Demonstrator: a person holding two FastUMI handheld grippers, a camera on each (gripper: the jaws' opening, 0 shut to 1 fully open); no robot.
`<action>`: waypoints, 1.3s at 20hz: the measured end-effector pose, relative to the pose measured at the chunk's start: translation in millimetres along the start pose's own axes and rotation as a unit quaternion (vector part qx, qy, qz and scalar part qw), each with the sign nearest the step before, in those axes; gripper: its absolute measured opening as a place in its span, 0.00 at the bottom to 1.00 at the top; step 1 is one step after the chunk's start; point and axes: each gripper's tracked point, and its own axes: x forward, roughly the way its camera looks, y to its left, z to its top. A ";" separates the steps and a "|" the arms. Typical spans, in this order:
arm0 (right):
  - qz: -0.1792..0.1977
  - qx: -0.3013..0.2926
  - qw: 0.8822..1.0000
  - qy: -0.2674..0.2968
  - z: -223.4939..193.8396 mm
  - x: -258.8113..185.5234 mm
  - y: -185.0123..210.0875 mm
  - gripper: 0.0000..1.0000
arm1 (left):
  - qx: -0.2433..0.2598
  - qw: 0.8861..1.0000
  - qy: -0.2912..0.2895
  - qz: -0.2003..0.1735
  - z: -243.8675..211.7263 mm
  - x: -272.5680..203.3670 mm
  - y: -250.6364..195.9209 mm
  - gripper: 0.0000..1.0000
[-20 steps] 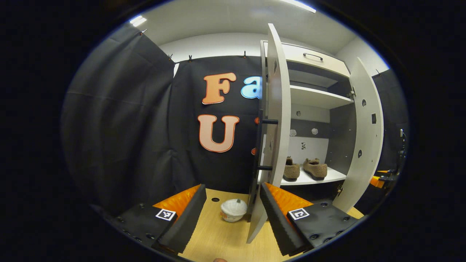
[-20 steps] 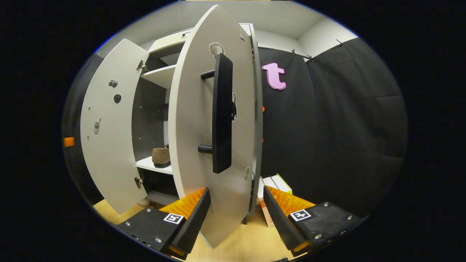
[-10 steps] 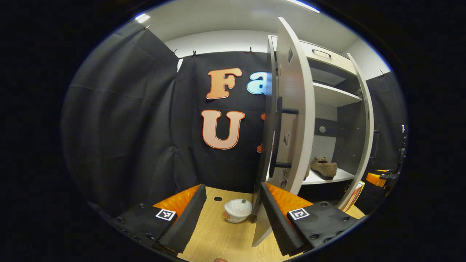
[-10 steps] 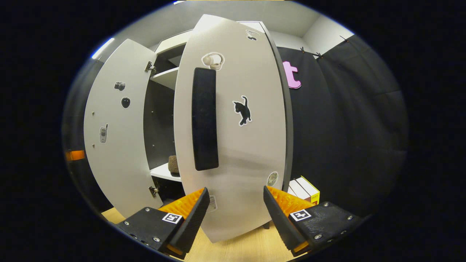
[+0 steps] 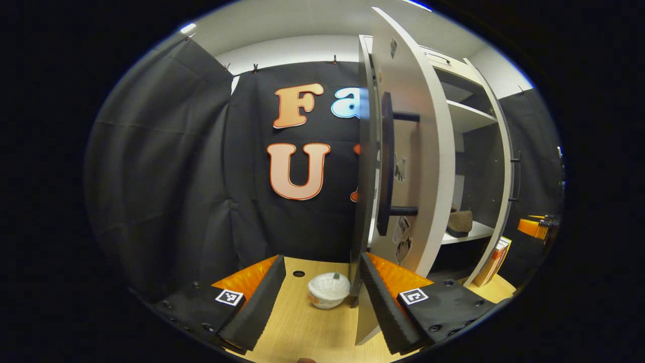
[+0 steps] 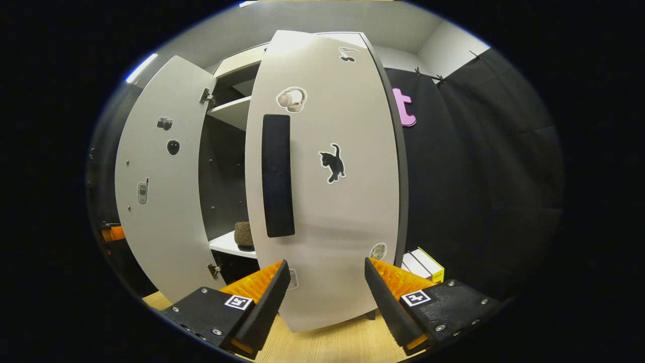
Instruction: Grab one shoe with the right hand and put it into the shoe cabinet, grab the other shoe with the left hand and put it into the shoe cabinet; then close the right door with the right hand and the left door with the left hand.
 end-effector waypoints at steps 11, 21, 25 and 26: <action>-0.011 0.006 1.000 0.002 -2.4 -12.7 -13.4 0.92 | 0.002 0.999 -0.001 -0.038 -3.7 3.4 -29.7 0.94; -0.035 0.008 0.999 0.005 -11.2 -49.2 -42.7 0.92 | -0.009 0.986 -0.004 -0.166 -7.1 27.6 -146.1 0.92; -0.053 0.015 0.998 0.003 -12.6 -61.7 -59.4 0.92 | 0.001 0.983 -0.007 -0.184 -8.4 58.1 -180.4 0.94; -0.058 0.016 0.998 0.002 -12.8 -63.9 -63.8 0.92 | 0.008 0.983 -0.011 -0.182 -7.5 70.0 -188.6 0.94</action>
